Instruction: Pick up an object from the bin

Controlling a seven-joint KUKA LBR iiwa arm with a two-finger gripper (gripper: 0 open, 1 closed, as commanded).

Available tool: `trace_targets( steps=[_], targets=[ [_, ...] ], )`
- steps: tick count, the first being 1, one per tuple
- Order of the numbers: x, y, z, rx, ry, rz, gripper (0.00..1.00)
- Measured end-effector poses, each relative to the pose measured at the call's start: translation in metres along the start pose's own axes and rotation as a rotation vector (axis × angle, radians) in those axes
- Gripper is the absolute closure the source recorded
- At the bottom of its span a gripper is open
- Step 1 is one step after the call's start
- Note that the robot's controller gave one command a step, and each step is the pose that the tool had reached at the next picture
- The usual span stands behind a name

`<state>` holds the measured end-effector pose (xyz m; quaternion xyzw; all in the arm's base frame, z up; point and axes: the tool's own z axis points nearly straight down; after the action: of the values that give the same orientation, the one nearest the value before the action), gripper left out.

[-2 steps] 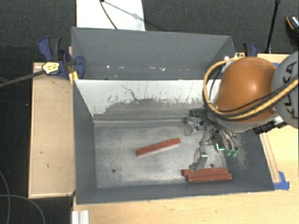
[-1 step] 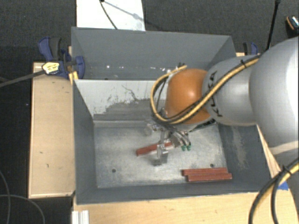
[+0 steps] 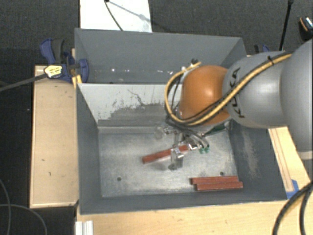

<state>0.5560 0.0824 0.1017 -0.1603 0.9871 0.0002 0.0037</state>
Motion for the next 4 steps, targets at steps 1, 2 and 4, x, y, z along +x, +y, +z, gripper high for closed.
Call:
trace_targets(
  steps=[1, 2, 4],
  targets=[
    [0.011, -0.015, -0.009, -0.001, 0.006, 0.116, 0.00],
    [0.008, -0.019, 0.033, -0.001, 0.009, 0.189, 0.00],
    [0.008, -0.019, 0.032, -0.001, 0.008, 0.191, 1.00]
  ],
)
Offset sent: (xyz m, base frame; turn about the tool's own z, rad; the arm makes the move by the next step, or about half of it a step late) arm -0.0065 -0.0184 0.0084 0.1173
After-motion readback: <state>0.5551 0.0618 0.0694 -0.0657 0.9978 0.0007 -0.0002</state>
